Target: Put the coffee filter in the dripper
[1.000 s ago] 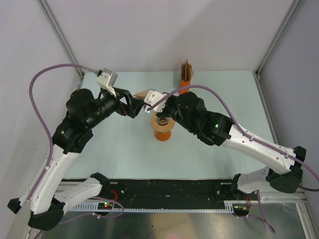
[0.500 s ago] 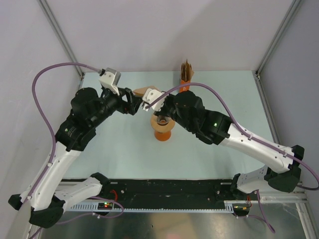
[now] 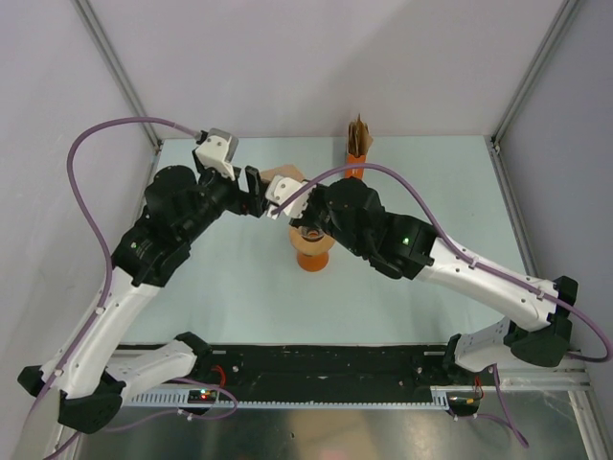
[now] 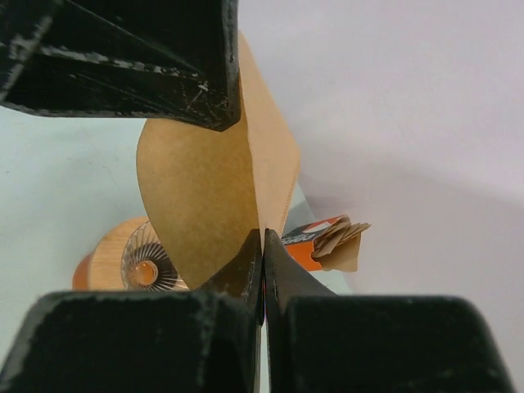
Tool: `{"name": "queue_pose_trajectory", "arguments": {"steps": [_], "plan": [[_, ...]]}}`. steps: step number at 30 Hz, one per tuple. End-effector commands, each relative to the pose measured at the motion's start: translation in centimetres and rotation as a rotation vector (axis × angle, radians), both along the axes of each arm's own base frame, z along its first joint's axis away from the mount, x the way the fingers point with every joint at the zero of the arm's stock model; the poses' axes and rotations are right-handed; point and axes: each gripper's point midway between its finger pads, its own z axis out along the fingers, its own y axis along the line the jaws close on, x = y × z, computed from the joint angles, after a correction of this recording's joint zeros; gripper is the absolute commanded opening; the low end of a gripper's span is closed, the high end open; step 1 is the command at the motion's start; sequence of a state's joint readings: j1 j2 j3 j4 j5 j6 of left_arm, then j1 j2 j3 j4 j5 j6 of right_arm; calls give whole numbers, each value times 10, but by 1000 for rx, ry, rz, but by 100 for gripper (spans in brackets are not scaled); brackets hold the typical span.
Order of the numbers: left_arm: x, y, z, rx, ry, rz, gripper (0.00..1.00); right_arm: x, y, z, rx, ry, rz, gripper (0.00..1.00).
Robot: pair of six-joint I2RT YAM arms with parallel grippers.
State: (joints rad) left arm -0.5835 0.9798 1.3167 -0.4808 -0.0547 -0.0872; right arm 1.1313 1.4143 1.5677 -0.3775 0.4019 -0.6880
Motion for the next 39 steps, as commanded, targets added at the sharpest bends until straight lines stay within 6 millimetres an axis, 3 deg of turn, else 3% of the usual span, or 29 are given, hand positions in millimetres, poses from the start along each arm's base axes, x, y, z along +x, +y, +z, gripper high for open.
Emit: {"name": "queue_pose_trajectory", "arguments": {"steps": [1,7,14,19,25,33,39], "plan": [[2,3,17,23,-58,18,84,-3,0,19,31,-40,3,0],[-6,-9,-8,85,-21,-42,80,-3,1,29,46,-54,11,0],[-8,-7,-2,125,-61,-57,63,-3,0,24,29,-50,15,0],[-7,1,4,138,-82,-22,73,-5,1,19,8,-51,30,0],[-9,-2,9,137,-97,-43,75,-9,4,13,-16,-38,56,0],[-25,-22,4,77,-56,-166,52,-5,3,23,14,-39,43,0],[-26,-23,1,49,-31,-164,36,1,0,29,48,-28,18,0]]}}
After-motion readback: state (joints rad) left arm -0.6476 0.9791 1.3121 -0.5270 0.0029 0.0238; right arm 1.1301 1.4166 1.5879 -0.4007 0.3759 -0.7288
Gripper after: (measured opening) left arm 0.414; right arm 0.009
